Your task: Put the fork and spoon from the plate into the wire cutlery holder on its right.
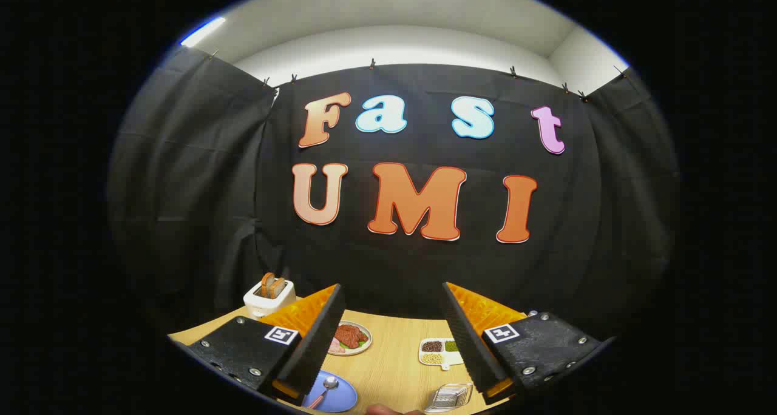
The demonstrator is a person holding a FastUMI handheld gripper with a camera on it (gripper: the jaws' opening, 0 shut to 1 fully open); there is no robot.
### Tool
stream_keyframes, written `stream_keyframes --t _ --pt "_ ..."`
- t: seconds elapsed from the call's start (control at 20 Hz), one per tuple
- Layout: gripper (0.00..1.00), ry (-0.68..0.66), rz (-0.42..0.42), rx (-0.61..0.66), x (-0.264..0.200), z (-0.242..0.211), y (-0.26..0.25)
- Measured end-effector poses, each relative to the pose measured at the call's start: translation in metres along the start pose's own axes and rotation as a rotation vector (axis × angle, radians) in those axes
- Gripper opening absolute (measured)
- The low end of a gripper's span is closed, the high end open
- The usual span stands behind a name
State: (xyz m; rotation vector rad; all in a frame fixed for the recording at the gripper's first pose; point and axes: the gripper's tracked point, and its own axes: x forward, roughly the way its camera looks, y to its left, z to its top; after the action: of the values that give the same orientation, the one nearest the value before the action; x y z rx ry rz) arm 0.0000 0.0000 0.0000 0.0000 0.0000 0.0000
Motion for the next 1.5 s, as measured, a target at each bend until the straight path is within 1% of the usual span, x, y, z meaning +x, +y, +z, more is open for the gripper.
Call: stream_keyframes --t 0.8,1.0,1.25,1.5 --pt "0.96 0.036 0.031 0.009 0.008 -0.014 0.010" --pt "0.96 0.069 0.026 -0.015 0.010 -0.026 0.010" --pt "0.96 0.159 0.056 -0.017 0.015 -0.065 0.026" --pt "0.96 0.325 0.116 -0.005 0.019 -0.126 0.057"
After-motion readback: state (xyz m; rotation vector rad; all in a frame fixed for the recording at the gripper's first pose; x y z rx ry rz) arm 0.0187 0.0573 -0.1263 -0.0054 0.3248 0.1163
